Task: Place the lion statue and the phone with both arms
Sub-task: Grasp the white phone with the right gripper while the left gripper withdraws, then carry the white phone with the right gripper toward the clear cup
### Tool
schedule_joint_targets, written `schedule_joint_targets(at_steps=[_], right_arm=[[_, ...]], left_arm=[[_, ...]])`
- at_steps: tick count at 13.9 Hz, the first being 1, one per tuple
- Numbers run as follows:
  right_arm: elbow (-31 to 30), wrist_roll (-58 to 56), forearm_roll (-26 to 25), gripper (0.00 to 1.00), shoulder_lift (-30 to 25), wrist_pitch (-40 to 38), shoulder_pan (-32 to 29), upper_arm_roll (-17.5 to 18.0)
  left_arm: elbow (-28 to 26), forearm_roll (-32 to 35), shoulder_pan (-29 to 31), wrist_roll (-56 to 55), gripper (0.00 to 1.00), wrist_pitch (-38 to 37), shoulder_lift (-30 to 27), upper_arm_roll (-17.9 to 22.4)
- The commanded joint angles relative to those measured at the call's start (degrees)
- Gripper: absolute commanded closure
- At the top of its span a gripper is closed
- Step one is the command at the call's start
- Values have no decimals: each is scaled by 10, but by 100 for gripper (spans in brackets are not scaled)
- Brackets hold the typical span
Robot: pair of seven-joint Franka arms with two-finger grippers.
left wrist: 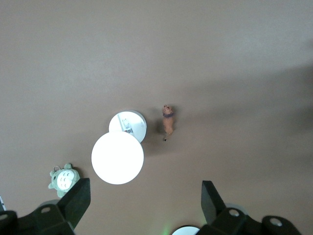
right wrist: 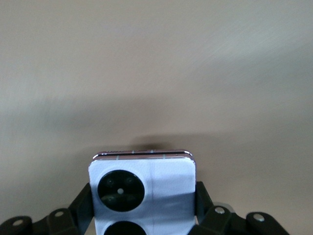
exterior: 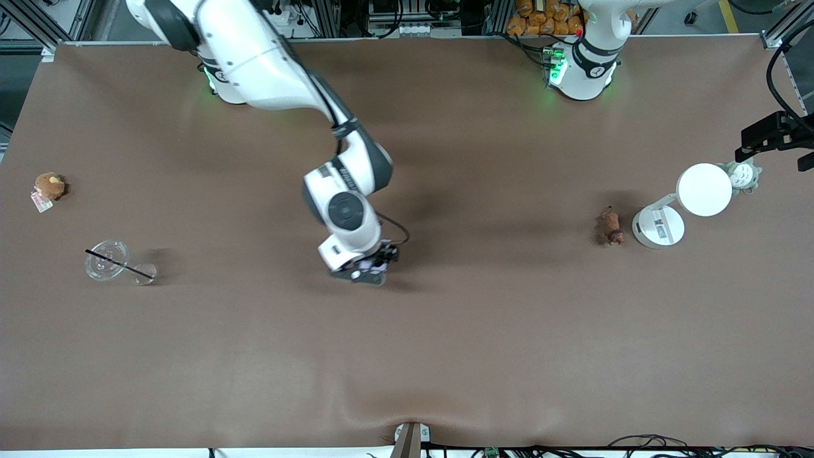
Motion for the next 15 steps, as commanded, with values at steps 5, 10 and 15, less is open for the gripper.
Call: schedule_joint_targets(at_steps=[5,10,15], right_arm=[[-26,-276,1,100,-56,-51,-228,9],[-35,-398,-20,100,-30,-44,-317,6],[-34,-443,-44,100,8,-23,-368,4]], left_arm=[[-4,-11,5,14,0,-13,-24,-25],[-75,-23,7,13,0,9,-81,-21],[-100,-21,8,13,0,39,-86,-18]])
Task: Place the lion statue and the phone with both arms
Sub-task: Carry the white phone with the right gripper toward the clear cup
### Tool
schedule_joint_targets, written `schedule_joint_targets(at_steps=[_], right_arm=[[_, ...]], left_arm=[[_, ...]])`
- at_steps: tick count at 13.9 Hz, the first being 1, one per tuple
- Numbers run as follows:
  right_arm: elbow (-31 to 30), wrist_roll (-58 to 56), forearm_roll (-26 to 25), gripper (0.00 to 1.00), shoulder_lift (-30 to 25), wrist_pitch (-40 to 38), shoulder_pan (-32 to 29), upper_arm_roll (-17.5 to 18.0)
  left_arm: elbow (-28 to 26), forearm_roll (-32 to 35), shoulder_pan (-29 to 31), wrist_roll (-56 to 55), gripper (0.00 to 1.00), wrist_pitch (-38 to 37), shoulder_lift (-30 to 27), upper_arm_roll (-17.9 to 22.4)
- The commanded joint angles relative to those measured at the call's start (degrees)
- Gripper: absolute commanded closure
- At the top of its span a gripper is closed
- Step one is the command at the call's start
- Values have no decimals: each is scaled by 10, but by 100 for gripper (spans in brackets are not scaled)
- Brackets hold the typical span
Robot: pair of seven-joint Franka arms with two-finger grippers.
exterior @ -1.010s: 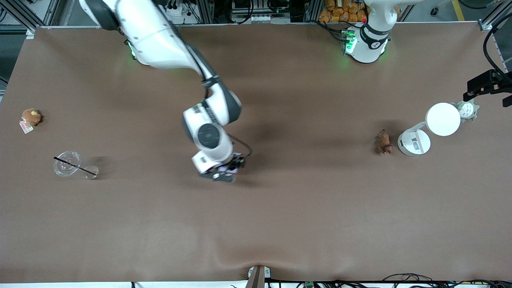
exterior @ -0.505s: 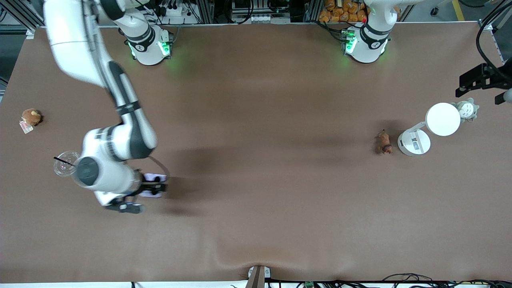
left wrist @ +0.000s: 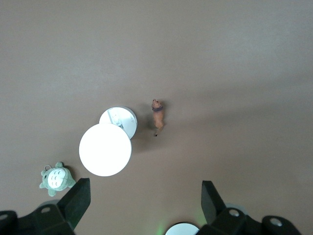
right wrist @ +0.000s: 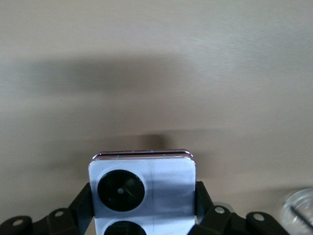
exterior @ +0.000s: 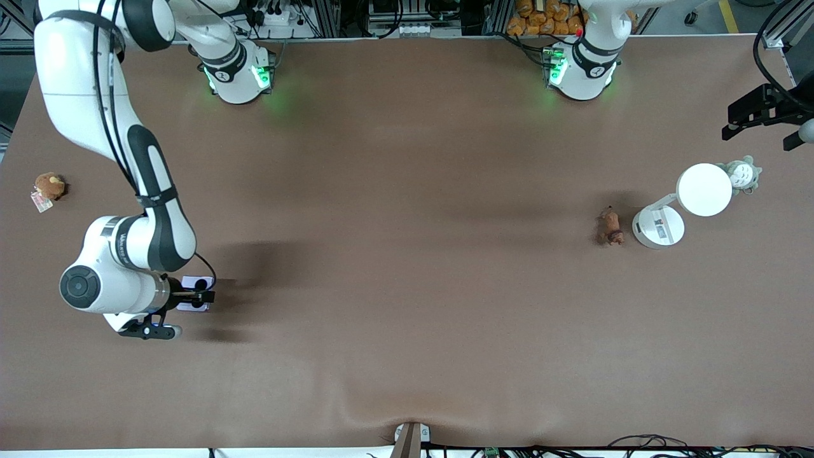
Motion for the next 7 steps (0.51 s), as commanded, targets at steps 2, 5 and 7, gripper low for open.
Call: schedule_joint_targets(at_steps=[2,5,7], right_arm=[[2,-25,-10,100,14,9,-30,9],[-10,-26,-11,100,15,26,-45,9],[-21,-28,-10,100,15,41,-49,8]], left_arm=[[-16,-4,6,10,0,12,-14,-3],[-16,-4,5,10,0,12,-14,-1],[-16,-1,-2,10,0,12,-15,0]])
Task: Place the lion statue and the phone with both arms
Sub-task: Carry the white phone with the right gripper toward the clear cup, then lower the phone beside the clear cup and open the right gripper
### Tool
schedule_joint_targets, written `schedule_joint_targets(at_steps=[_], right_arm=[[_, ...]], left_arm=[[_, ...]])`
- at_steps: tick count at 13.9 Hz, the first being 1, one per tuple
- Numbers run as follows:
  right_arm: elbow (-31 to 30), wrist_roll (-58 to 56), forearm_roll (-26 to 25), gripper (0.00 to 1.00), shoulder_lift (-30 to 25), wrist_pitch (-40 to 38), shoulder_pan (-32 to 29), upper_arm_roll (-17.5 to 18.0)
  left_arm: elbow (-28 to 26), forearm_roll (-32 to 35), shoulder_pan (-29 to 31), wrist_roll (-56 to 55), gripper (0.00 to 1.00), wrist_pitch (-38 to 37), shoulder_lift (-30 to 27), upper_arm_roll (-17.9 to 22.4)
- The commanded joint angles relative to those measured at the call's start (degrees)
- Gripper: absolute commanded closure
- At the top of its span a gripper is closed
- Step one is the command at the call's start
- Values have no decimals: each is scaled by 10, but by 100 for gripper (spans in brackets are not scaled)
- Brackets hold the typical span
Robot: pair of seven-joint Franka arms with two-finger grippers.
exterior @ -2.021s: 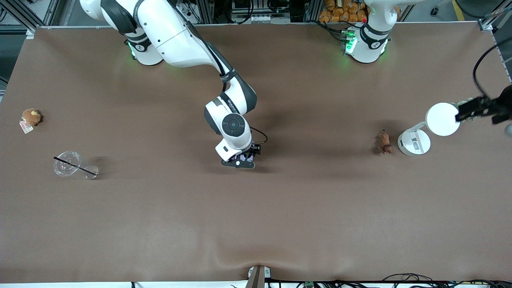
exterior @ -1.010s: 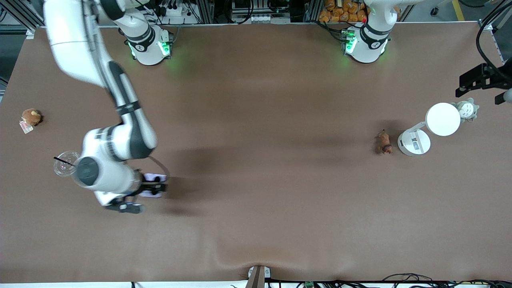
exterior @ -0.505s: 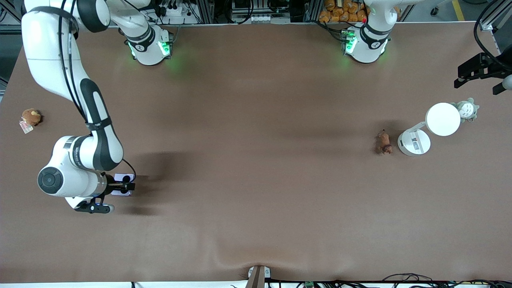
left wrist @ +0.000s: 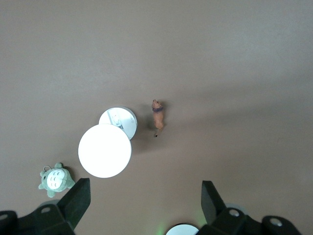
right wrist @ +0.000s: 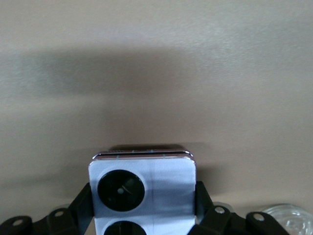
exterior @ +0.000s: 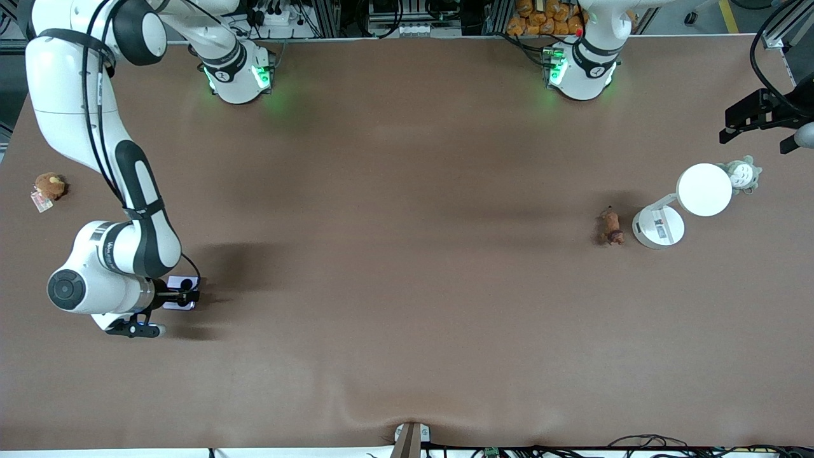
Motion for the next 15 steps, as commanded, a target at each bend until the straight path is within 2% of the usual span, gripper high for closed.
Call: schedule_joint_targets(at_steps=[1,3,4,5,6,7,10,15], right_arm=[[-16,-7,-9,100,-5,16,-15,8],[-23,-8,-9,100,-5,24,-18,8],[-29,-16,-9,100,-5,32,-21,8],[-31,-24,-9,62,-5,35,-21,8],[-31,-29,-9,3,-5,36,-21,8],[-31,-30,-9,0,-6,32,-24,8],[-24,-53,-8,0,-23,10,-38,10],[-9,-63,-9,0,-161,-118,-21,11]], left_arm=[[-12,7,-2,10,0,7,-16,0],[-12,15,-11,10,0,7,-16,4],[-12,15,-31,10,0,7,-16,27],[-12,15,-54,10,0,7,-16,46],[-12,15,-62,10,0,7,-16,55],[-12,15,-62,10,0,7,-16,56],[-12,16,-65,10,0,7,-15,59],[-11,15,-62,10,0,7,-14,58]])
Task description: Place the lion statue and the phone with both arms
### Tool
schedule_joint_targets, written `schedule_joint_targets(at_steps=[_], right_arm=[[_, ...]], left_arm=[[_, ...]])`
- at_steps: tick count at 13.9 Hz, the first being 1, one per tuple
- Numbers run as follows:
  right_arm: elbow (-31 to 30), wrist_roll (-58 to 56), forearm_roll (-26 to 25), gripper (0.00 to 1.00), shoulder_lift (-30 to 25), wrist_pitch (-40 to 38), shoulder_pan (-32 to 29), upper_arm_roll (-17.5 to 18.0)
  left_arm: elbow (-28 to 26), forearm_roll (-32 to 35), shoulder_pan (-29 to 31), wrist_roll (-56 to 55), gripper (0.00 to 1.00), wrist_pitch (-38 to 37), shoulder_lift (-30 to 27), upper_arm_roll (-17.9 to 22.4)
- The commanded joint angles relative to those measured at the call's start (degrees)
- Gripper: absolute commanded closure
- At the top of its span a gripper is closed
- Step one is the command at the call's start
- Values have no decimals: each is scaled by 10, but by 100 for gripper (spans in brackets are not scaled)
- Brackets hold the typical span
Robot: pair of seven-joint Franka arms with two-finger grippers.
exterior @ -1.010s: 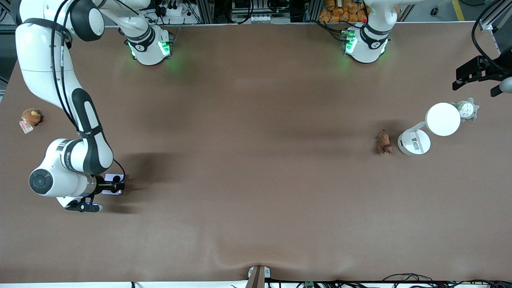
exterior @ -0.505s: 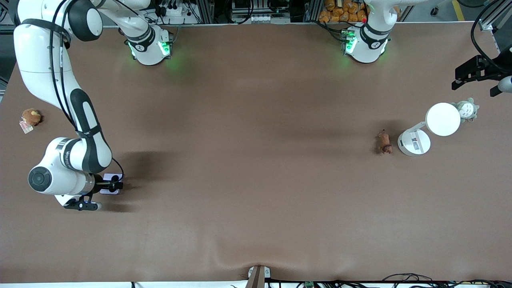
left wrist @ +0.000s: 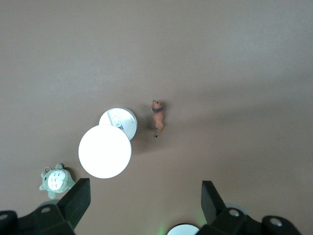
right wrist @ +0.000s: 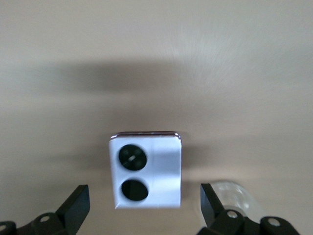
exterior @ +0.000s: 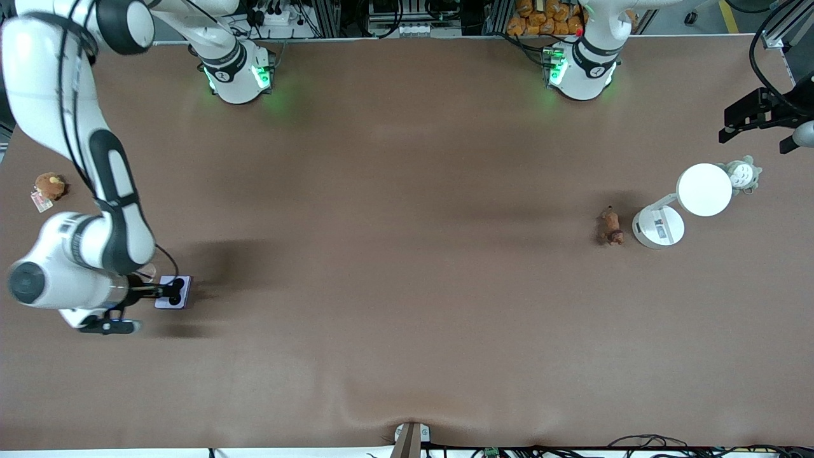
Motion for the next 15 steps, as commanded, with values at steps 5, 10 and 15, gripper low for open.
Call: schedule_joint_targets(at_steps=[5,10,15], right_arm=[[-17,0,-17,0,-205,-159,25,10],[-27,1,-22,0,-330,-251,23,17],[-51,31,-23,0,-400,-316,26,17]], left_arm=[[17,12,-3,8,0,5,12,6],[18,18,-4,0,0,5,18,4],[24,21,0,-66,0,1,19,6]])
